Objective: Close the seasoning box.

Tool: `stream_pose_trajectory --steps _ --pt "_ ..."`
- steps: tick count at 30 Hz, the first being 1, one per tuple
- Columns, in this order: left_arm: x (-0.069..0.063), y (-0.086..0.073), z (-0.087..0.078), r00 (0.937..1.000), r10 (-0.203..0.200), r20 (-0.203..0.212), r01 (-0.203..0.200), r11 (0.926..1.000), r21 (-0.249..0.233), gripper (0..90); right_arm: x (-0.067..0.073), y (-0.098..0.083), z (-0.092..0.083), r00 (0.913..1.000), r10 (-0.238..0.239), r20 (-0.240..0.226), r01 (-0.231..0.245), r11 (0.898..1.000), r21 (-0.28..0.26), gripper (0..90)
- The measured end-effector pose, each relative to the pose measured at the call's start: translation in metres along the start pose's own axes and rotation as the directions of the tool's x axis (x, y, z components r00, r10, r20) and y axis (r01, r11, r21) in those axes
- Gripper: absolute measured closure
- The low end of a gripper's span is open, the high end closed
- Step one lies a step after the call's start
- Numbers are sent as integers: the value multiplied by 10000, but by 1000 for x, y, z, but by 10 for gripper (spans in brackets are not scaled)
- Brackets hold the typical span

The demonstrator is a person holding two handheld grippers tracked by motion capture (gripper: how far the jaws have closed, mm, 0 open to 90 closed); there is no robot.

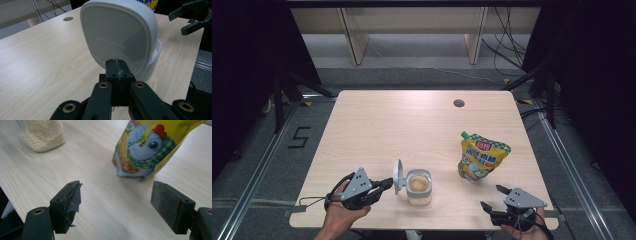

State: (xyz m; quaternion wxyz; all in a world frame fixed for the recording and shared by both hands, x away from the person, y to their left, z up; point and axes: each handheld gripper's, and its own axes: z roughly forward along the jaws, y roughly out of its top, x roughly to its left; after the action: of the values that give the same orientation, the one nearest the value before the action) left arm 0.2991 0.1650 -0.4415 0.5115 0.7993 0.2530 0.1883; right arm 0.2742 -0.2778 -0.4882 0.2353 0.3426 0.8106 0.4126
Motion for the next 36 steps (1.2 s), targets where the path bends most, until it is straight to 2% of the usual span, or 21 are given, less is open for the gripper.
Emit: stream_pose_trajectory --steps 2,5,6,8,10,11,12,15,17,21,23,27,30,31,32,36 --pt "-2 1 0 9999 -89 -86 89 9999 -69 891 1 0 0 10000 50 -36 -50 10000 -27 253" --pt "-1 4 2 9998 178 -9 -178 9998 -61 891 0 0 0 10000 -70 3 70 10000 -23 253" --pt "-2 4 3 10000 90 21 -89 9999 -57 891 0 0 0 10000 -9 -34 9 10000 26 253" --pt "-3 6 5 9998 197 -15 -197 9998 -55 891 0 0 0 10000 -62 11 62 10000 -27 253" --pt "-4 7 6 9998 184 41 -184 9998 -81 891 0 0 1 10000 -50 -3 50 10000 -16 253" --pt "-6 8 7 10000 1 21 -1 10000 -48 891 0 0 0 10000 14 -19 -14 10000 1 253" --pt "-5 9 7 9996 258 63 -258 9997 -51 891 0 0 0 10000 -35 4 36 10000 -24 253" --pt "-7 12 9 9992 320 244 -320 9995 -18 890 0 0 0 10000 6 -46 -6 10000 37 254" --pt "-8 13 10 9987 476 162 -476 9989 -8 890 0 0 0 10000 -83 -42 83 10000 25 254" --pt "-9 15 14 9987 438 266 -436 9990 -68 890 0 0 1 9997 -221 39 221 9998 -8 254" --pt "-9 17 15 9981 538 294 -538 9986 5 890 1 0 0 10000 -42 -11 42 9999 115 254" --pt "-11 19 18 9987 376 333 -373 9993 -76 888 0 0 0 9998 -200 83 200 9998 12 254" --pt "-9 21 18 9975 622 348 -619 9980 -110 884 1 0 0 9998 -199 86 199 9998 9 254" --pt "-9 22 17 9985 461 295 -458 9989 -132 880 1 0 0 9998 -202 82 202 9998 6 254" --pt "-8 22 17 9981 523 324 -517 9985 -177 875 1 0 0 9998 -199 79 199 9998 8 254" --pt "-6 24 11 9993 189 310 -179 9994 -308 813 1 0 0 9998 -211 73 211 9998 -7 254"
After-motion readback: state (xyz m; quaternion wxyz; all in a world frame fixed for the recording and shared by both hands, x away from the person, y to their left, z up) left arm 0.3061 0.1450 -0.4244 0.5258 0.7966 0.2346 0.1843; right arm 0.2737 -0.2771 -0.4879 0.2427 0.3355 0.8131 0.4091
